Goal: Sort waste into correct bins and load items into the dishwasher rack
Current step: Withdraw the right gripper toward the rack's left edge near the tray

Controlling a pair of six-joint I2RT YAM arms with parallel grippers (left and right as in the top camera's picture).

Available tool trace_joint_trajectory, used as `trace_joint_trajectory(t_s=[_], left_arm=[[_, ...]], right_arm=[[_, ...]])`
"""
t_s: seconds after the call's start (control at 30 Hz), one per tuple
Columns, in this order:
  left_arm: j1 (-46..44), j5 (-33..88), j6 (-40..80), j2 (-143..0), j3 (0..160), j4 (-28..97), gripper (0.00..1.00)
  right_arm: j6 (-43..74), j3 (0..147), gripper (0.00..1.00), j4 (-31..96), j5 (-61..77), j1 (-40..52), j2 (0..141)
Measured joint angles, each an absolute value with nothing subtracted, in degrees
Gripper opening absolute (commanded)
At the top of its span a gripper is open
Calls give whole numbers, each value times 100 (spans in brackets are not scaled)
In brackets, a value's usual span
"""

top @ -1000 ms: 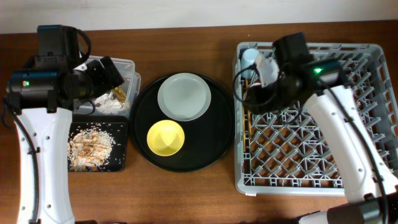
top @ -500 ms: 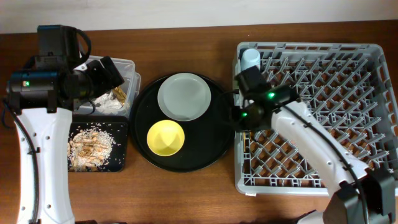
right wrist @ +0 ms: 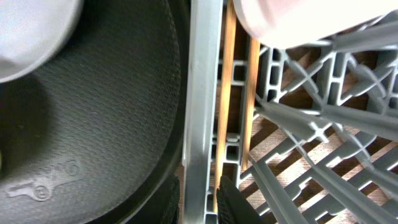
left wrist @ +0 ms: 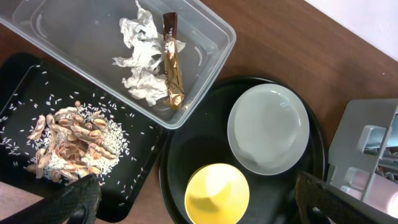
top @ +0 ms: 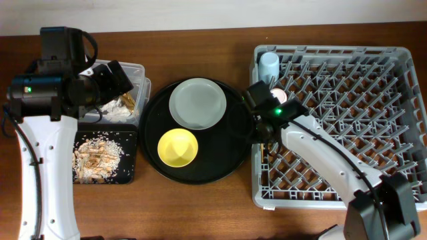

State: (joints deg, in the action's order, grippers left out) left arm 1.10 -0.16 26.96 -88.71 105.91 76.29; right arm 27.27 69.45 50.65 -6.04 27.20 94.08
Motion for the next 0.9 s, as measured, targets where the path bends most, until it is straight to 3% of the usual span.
trace_joint_trajectory(t_s=[0.2, 0.9], left_arm=[[110, -16, 2694, -8871, 10591, 7627, 99], [110, -16, 2696, -8871, 10591, 7629, 99]], right_arm=[[2790, 6899, 8, 5107, -484, 2720, 9456], [2812, 6928, 10, 5443, -462, 2720, 9454]])
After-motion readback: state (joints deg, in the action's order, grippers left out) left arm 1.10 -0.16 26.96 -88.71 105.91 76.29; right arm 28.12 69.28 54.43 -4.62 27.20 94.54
